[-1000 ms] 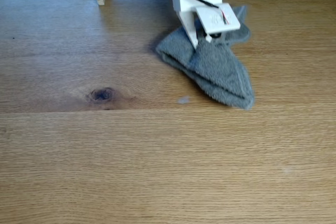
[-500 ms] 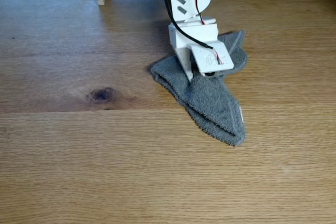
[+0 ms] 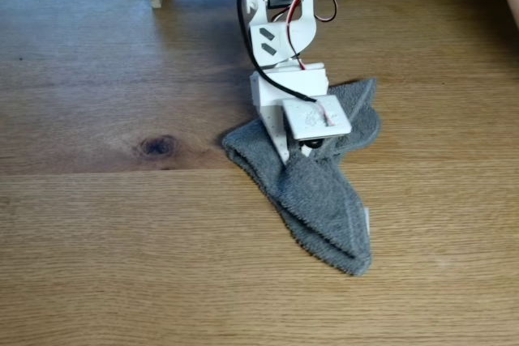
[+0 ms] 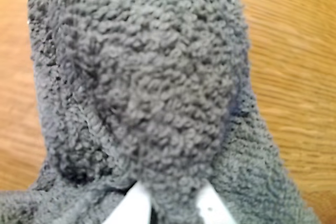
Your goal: Clean the area in front of the robot
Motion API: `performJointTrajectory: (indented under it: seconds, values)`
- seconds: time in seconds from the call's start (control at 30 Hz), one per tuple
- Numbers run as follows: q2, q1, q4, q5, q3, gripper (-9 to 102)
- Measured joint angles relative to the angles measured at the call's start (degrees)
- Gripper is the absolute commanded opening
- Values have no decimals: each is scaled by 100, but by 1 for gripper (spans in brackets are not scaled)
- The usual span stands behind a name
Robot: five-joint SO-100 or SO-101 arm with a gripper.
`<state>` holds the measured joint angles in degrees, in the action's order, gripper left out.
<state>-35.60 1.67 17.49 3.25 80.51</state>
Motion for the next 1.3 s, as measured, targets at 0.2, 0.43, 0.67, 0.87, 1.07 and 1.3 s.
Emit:
performJointTrajectory:
  seconds: [0.2, 0.43, 0.67, 0.87, 1.07, 1.3]
  values:
    - [-193, -448, 1169, 519, -281, 0]
    - [-1169, -598, 2531, 1046, 88, 0]
    - [-2382, 272, 2663, 1151, 1090, 0]
    - [-2751, 1125, 1626, 923, 1679, 0]
    - [-2039, 809, 26, 220, 1758, 0]
    - [-650, 149, -633, -492, 1397, 0]
